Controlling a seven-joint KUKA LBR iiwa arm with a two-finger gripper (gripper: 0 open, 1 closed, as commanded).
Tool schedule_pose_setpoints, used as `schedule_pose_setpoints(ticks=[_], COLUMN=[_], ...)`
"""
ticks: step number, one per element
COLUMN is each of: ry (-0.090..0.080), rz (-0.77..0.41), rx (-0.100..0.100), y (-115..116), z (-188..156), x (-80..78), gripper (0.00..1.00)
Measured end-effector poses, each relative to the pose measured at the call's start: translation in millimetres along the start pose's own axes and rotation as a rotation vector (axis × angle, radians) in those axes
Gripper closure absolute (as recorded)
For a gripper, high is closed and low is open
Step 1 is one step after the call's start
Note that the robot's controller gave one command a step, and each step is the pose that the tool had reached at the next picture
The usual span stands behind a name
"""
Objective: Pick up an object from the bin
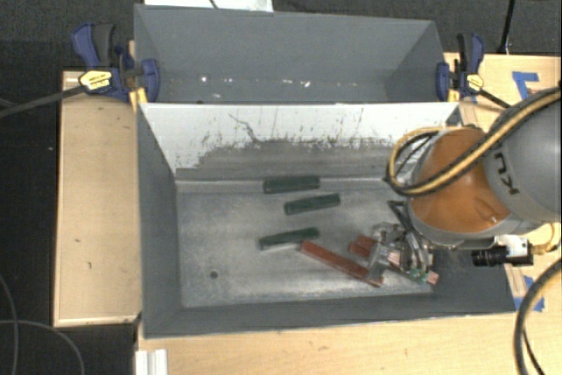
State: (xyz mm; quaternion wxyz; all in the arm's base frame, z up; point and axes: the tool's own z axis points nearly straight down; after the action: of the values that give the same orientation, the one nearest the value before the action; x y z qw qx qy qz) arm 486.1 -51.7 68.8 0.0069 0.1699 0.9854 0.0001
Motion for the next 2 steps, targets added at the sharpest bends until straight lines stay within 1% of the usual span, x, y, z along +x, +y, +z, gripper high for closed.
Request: schedule_pose_setpoints(ticks=[2], ry=[0.014], rz=[-0.006], rx=[0.003], y=[-1.3], z=[-5.0], x=[4.1], gripper=[1.00])
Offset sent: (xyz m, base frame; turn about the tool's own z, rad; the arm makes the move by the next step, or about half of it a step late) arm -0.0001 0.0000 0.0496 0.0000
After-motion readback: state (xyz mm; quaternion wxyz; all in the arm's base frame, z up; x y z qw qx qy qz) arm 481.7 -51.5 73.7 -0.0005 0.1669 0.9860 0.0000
